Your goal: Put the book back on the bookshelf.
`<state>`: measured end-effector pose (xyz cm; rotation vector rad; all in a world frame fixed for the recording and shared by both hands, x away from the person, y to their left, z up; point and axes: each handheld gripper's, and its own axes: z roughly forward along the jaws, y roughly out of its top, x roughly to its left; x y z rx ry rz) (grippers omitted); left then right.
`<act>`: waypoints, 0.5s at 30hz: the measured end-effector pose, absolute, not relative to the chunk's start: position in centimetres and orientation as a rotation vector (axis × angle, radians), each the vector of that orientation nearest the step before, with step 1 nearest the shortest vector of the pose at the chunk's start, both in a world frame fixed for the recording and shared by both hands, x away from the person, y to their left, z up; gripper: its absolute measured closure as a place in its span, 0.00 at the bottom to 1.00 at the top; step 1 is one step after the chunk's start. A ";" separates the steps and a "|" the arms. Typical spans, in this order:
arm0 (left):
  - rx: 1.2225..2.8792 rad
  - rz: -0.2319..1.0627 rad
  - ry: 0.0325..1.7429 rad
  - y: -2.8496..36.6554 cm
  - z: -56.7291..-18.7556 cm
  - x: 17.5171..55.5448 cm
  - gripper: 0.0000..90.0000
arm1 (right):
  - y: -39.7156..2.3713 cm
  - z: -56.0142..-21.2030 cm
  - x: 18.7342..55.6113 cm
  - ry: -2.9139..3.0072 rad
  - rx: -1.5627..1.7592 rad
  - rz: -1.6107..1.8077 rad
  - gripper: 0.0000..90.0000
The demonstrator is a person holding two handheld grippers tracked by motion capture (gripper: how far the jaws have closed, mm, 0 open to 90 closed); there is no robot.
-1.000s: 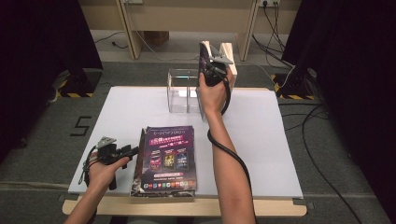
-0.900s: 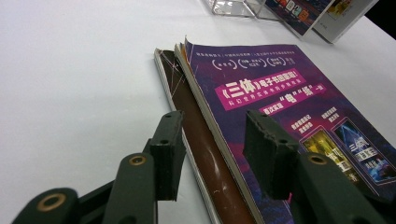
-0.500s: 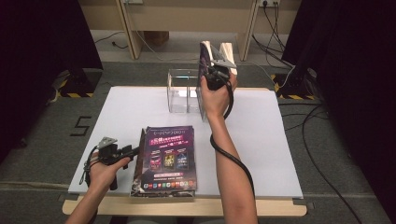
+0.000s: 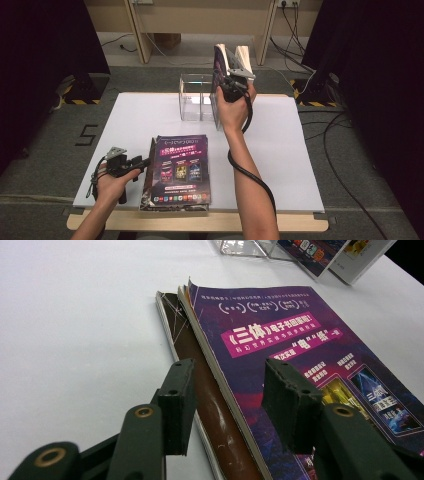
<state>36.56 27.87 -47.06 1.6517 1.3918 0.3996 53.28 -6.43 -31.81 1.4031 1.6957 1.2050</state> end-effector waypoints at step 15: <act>1.652 0.397 1.390 27.7 -47.0 36.6 0.60 | -6.8 -32.0 52.1 1.712 1.398 1.207 0.70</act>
